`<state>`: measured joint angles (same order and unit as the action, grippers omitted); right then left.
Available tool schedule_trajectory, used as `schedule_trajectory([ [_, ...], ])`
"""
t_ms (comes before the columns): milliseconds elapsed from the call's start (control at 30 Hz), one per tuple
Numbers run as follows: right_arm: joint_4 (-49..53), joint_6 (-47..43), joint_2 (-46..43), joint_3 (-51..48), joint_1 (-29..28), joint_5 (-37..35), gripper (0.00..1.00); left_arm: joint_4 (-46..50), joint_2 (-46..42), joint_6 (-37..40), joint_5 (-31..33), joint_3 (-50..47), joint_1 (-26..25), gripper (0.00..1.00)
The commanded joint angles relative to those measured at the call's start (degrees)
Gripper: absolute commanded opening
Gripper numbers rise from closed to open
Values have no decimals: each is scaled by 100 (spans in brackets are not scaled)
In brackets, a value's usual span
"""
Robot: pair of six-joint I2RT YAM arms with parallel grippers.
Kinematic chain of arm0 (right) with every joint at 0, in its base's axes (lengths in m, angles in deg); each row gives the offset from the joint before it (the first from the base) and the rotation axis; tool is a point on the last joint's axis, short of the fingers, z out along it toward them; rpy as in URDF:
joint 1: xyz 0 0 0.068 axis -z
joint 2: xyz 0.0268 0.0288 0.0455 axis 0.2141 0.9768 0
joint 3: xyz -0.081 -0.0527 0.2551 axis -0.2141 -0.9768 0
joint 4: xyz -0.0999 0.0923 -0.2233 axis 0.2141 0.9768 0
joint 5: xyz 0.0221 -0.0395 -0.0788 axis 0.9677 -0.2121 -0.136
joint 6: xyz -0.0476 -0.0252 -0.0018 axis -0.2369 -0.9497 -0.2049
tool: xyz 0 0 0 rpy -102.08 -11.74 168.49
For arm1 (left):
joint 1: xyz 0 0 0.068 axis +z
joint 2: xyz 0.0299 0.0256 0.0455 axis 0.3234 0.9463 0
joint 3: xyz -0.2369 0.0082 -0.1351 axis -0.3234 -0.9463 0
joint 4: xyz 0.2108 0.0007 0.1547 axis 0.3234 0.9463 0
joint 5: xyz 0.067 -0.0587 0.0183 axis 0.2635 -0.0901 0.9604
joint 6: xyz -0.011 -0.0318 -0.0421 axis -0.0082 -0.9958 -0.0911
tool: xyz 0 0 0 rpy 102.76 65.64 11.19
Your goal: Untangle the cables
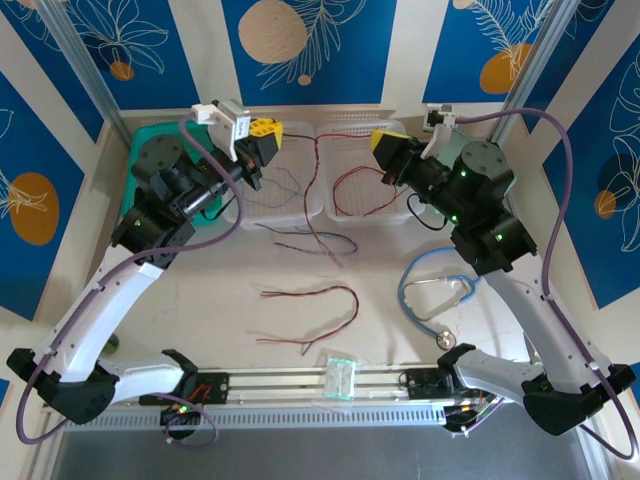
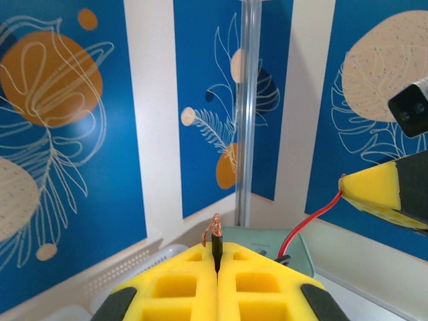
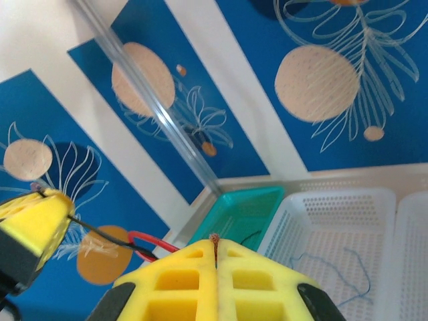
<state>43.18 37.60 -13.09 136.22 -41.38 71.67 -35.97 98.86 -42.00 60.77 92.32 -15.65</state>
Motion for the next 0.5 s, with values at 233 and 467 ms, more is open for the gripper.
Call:
schedule_trajectory([
  [233, -1150, -501, 267, 783, -150, -1478, 0, -767, 135, 531, 503, 554, 27, 0],
  [467, -1327, -1079, 303, 1068, -148, -1986, 0, -489, 148, 843, 1175, 771, 41, 0],
])
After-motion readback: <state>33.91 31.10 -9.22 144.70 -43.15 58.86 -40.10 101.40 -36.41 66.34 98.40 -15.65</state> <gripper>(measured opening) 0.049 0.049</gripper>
